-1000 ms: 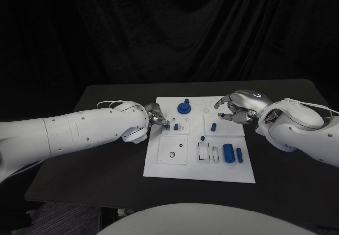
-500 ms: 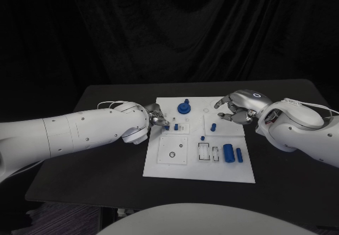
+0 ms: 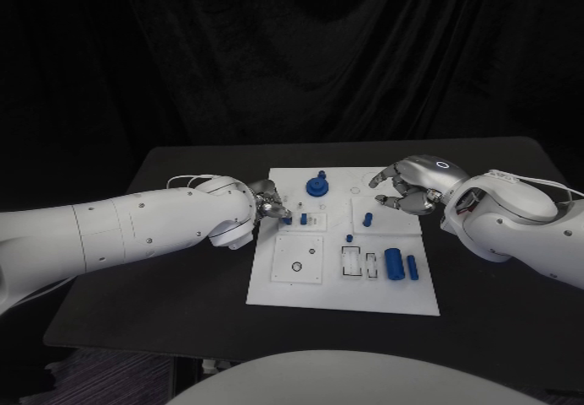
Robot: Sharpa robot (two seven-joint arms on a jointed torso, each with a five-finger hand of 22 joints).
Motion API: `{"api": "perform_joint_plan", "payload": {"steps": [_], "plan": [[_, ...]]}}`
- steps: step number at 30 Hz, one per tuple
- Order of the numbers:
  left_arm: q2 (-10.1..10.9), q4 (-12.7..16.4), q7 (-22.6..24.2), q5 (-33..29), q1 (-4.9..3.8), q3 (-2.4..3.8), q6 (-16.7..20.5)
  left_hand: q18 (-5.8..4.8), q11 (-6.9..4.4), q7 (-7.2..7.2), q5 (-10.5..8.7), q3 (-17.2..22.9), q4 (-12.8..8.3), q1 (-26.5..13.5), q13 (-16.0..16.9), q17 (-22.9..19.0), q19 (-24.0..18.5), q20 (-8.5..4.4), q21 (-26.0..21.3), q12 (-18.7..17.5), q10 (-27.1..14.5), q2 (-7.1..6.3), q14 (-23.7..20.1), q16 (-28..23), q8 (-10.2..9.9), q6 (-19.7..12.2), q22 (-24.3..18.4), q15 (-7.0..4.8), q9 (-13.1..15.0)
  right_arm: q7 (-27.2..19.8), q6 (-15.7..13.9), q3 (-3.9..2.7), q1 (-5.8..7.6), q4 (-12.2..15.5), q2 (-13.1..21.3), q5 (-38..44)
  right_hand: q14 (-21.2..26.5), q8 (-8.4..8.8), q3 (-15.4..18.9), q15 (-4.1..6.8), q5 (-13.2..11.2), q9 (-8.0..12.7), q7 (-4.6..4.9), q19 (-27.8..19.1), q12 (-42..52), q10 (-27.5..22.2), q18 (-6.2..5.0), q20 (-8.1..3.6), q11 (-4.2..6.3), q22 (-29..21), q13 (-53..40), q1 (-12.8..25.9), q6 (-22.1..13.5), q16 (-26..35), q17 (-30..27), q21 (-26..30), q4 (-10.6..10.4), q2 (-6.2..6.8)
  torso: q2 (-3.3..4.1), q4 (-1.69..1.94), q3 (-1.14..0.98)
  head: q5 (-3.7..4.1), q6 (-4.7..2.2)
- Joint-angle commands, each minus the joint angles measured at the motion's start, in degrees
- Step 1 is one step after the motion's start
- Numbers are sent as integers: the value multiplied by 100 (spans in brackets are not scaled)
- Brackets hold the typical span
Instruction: Assemble the parts on the task board
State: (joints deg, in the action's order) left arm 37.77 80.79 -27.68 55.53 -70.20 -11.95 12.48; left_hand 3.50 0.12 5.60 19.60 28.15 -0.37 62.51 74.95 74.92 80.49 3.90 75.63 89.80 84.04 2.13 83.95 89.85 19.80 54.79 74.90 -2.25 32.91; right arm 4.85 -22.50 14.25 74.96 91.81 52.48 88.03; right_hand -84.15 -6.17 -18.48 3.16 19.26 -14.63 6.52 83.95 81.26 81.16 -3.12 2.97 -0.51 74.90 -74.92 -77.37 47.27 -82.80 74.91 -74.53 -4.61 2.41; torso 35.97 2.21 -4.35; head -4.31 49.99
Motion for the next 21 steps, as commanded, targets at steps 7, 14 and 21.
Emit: {"api": "perform_joint_plan", "payload": {"steps": [7, 14, 21], "plan": [[-35, -41, 8, -22, 88, -20, -83, 16, -25, -157, -52, -11, 74, -16, 1505, 1508, 9, -16, -40, 20, 596, 69, 605, 15, -13, 87, 1020, -48, 0, 124, 84, -4, -22, 14, 12, 10, -277, -13, -35, -2, -25, 17, 10, -19, -41, -40, -46, 11, -19, 1035, -461, -28, 12, 48, 311, 53, 8, 25, -3, -5, 0, -14, 1], [-54, -71, 67, -22, 112, -20, 0, 16, -22, -155, -88, -15, 97, -18, 1505, 1508, 9, -16, -43, 20, 596, 77, 605, 15, -16, 73, 1020, -46, 9, 128, 105, -4, -25, 11, 9, 10, -276, -13, -37, -3, -24, 19, 10, -25, -45, -43, -48, 12, -19, 1032, -456, -27, 13, 50, 308, 66, 7, 25, 11, 3, 8, -20, 1], [-67, -82, 112, -22, 121, -20, 74, 14, -20, -154, -124, -16, 132, -20, 1505, 1508, 12, -15, -41, 20, 596, 101, 605, 15, -11, 76, 1022, -44, 22, 133, 127, -4, -26, 11, 11, 10, -273, -13, -38, -3, -24, 20, 10, -27, -44, -42, -50, 12, -19, 1030, -458, -27, 13, 58, 296, 72, 7, 25, 20, 5, 6, -22, 1]]}}
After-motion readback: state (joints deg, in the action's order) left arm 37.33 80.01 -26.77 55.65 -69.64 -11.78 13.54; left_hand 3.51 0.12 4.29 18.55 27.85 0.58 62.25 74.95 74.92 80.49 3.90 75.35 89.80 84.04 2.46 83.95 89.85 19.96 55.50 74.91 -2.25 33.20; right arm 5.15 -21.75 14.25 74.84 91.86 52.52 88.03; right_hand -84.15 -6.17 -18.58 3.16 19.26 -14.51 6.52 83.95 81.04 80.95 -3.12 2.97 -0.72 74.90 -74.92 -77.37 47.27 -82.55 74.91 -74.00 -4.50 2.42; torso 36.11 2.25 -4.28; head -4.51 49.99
